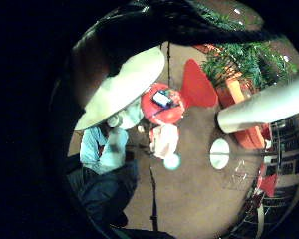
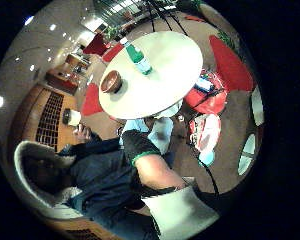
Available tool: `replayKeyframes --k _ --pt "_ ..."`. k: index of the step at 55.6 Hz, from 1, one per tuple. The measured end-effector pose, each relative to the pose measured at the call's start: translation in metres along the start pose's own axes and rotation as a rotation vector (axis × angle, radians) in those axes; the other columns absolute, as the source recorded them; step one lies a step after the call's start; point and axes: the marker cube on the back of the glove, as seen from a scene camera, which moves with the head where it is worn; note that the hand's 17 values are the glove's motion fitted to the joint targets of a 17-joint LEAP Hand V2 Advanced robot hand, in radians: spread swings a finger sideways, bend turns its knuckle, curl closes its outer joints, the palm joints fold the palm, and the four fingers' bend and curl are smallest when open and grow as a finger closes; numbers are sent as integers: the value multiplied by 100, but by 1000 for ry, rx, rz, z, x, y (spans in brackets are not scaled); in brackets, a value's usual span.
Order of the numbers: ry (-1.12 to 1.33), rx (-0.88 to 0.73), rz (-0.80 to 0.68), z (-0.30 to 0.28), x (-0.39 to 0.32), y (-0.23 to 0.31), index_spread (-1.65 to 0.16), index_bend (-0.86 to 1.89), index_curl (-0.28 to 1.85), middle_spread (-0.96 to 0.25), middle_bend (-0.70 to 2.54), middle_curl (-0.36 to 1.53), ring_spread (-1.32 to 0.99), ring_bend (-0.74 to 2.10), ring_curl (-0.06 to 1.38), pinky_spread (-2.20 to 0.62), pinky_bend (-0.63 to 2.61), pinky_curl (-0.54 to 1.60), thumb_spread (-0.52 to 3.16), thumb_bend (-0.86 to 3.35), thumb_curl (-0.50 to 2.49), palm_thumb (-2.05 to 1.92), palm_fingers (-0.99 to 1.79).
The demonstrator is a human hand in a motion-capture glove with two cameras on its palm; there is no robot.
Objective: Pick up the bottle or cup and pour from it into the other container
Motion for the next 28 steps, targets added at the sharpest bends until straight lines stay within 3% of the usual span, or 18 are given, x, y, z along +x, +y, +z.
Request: replayKeyframes --k 4,8,15,28 --pt "-26 65 64 28 -5 -24 -44 15 31 -7 18 28 16 20 19 37 28 30 88 -4 32 33 38" --pt "-69 -68 158 48 -13 -30 -44 14 30 -7 18 28 17 20 20 37 30 31 87 -4 33 32 35" --pt "-157 -41 79 103 -21 -69 -44 13 28 -6 18 28 17 21 22 37 33 33 86 -4 34 32 31" --pt "-391 -131 126 181 -46 -126 -41 11 24 -4 18 29 19 23 24 37 42 36 83 -4 35 33 23"
